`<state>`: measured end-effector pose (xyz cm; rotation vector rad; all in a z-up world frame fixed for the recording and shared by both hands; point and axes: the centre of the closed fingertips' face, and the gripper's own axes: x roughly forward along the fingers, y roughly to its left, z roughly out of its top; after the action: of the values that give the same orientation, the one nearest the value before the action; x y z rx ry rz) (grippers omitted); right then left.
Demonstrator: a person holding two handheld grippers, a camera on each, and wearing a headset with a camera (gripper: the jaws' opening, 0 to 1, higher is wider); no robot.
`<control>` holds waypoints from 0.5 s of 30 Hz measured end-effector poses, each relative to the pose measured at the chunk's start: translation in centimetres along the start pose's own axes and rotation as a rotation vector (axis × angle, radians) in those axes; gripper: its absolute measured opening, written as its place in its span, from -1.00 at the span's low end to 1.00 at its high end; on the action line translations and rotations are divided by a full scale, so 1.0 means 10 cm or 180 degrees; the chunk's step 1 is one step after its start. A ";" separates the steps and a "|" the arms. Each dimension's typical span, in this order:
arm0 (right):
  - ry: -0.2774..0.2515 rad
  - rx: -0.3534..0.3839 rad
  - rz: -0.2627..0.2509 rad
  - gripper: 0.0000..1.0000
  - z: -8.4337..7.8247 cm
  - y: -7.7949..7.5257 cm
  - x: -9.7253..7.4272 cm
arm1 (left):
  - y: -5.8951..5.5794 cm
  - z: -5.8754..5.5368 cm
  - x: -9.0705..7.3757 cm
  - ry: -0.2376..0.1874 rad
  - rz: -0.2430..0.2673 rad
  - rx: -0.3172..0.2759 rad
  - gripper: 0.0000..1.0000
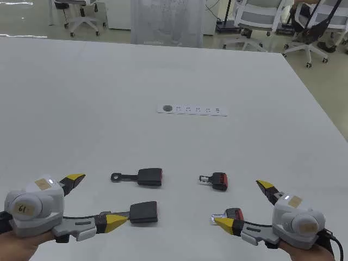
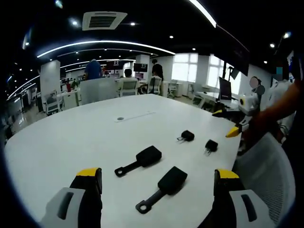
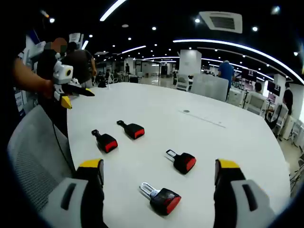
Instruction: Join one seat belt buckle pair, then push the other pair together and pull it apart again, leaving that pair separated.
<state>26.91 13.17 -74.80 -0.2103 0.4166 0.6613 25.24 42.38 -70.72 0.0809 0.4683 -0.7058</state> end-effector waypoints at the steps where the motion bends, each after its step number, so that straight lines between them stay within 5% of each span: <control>1: -0.0002 0.0004 0.0001 0.94 0.00 0.00 0.00 | 0.00 0.00 0.00 0.0000 0.0000 -0.0002 1.00; 15: -0.0011 0.0013 0.0000 0.94 -0.01 -0.01 -0.03 | 0.02 -0.04 0.00 0.0002 0.0003 -0.0010 1.00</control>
<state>26.71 12.92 -74.77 -0.2052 0.4147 0.6607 25.28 42.62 -71.09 0.0782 0.4699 -0.7041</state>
